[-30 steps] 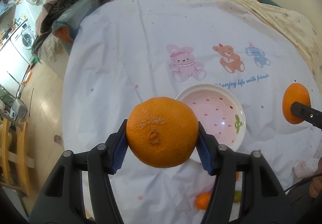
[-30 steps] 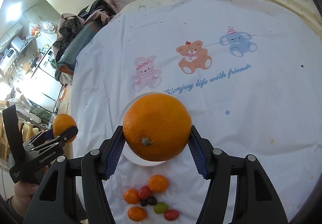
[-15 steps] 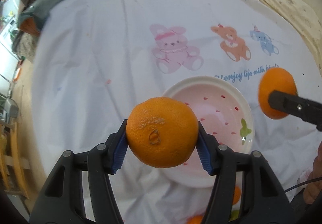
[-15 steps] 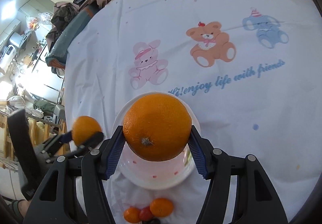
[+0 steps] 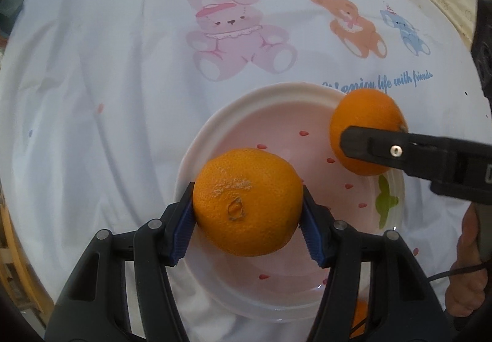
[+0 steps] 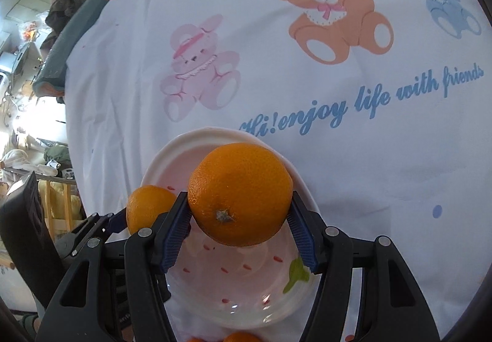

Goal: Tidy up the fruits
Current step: 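Lower both fruits onto the pink plate and open both tools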

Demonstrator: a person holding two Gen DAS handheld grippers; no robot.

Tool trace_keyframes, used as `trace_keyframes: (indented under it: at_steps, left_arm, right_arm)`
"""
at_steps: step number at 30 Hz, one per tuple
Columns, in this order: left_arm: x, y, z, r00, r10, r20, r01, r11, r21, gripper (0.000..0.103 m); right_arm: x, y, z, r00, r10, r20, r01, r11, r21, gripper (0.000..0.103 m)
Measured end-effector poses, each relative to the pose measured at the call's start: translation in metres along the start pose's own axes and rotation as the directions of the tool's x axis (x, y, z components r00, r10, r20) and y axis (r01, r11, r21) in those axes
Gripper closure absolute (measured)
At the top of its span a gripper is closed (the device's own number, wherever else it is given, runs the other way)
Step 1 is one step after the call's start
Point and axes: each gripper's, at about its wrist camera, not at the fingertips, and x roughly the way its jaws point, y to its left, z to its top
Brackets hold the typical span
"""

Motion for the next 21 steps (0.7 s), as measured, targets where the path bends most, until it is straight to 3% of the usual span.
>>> trace_keyframes:
  at_steps: [14, 18, 21]
  left_arm:
    - [0.013, -0.011, 0.000, 0.999, -0.024, -0.032, 0.025, 0.999, 0.039, 0.044]
    - [0.006, -0.010, 0.001, 1.000, -0.027, 0.008, 0.027, 0.999, 0.032, 0.025]
    - [0.003, -0.010, 0.001, 0.999, -0.033, 0.016, 0.033, 0.999, 0.037, 0.020]
  right_arm:
    - [0.014, -0.006, 0.003, 0.997, 0.072, -0.042, -0.070, 0.996, 0.049, 0.036]
    - [0.012, -0.008, 0.003, 0.993, 0.114, -0.029, -0.111, 0.991, 0.073, 0.036]
    - [0.004, -0.002, 0.006, 0.994, 0.107, -0.006, -0.107, 0.994, 0.037, 0.034]
